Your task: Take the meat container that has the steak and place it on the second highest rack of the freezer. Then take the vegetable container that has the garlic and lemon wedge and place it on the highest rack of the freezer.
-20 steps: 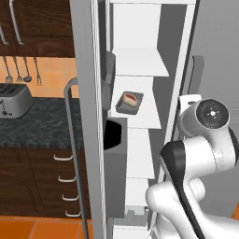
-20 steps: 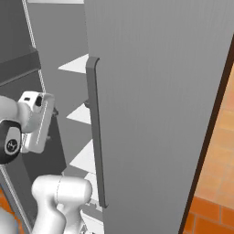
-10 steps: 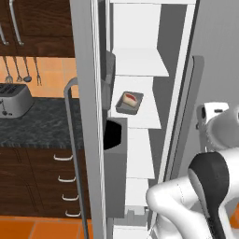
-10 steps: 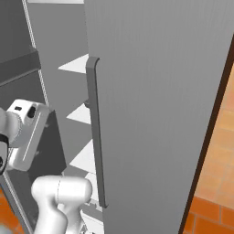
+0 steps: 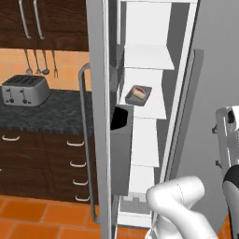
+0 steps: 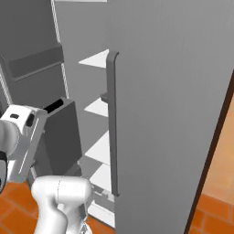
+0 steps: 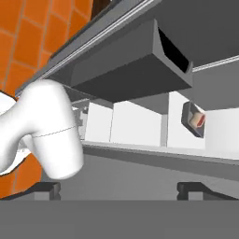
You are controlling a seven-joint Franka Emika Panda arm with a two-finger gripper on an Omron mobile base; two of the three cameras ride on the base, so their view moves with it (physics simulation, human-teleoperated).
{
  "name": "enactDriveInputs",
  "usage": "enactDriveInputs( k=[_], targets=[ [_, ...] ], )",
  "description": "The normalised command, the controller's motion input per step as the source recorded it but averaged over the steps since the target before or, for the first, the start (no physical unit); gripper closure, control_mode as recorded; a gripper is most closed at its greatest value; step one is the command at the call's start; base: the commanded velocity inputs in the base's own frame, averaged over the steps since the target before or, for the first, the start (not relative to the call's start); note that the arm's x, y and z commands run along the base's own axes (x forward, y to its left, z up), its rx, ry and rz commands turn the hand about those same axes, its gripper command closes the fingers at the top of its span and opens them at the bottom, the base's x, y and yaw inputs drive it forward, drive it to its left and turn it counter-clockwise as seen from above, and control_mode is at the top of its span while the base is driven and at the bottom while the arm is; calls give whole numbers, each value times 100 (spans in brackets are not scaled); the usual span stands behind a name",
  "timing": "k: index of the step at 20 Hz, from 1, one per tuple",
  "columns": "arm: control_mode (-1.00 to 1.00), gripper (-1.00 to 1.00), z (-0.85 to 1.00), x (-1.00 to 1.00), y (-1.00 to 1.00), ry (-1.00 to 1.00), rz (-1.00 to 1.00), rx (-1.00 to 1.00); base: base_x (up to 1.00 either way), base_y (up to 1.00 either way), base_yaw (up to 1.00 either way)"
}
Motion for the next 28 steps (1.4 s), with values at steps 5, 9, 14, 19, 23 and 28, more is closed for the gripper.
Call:
enactDriveInputs(
  k=[5, 9, 14, 19, 23, 28],
  targets=[
    [100, -100, 0, 0, 0, 0, 0, 0, -61, 2, 43],
    [100, -100, 0, 0, 0, 0, 0, 0, -59, 27, 46],
    [100, -100, 0, 0, 0, 0, 0, 0, -29, 89, 37],
    [100, -100, 0, 0, 0, 0, 0, 0, -2, 91, 59],
    [100, -100, 0, 0, 0, 0, 0, 0, -2, 65, 77],
    [100, -100, 0, 0, 0, 0, 0, 0, 53, 23, 32]
  ],
)
